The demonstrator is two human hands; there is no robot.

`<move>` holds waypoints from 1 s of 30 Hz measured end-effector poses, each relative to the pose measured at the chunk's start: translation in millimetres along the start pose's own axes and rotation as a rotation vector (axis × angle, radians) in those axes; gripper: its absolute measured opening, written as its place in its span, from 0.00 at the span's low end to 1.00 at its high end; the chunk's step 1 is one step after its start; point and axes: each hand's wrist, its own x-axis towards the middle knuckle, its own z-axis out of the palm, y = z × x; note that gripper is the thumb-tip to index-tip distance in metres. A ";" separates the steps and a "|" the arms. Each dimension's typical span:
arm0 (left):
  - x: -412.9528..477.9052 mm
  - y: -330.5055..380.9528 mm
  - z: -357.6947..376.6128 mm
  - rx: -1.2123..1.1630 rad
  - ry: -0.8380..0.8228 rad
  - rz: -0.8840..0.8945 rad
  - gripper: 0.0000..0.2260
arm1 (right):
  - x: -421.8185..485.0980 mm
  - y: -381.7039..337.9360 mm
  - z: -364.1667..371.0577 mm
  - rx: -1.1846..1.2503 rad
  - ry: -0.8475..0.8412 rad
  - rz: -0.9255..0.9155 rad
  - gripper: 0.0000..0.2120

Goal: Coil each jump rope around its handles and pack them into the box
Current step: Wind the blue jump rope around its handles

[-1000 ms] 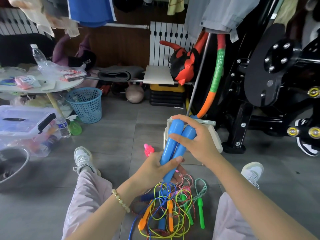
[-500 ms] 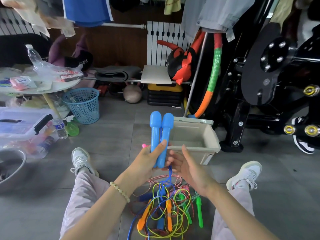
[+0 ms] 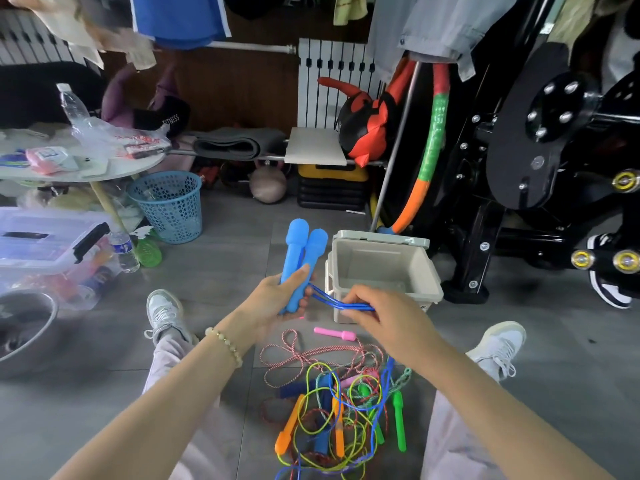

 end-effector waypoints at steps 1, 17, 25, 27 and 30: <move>-0.6 0.3 -0.8 0.071 -0.011 -0.001 0.13 | 3.1 -1.2 -7.0 -0.057 0.023 -0.031 0.07; -19.4 31.7 12.0 0.663 -0.477 -0.060 0.11 | 47.2 0.5 -60.8 -0.098 -0.012 -0.187 0.09; -29.0 47.5 22.8 1.054 -0.588 0.055 0.14 | 55.9 -6.7 -67.9 0.030 -0.251 -0.209 0.12; -32.2 46.1 26.2 1.090 -0.606 0.093 0.18 | 55.6 -7.9 -68.1 0.046 -0.328 -0.203 0.13; -35.4 46.7 27.5 1.081 -0.587 0.123 0.17 | 55.4 -6.7 -67.0 0.175 -0.355 -0.127 0.15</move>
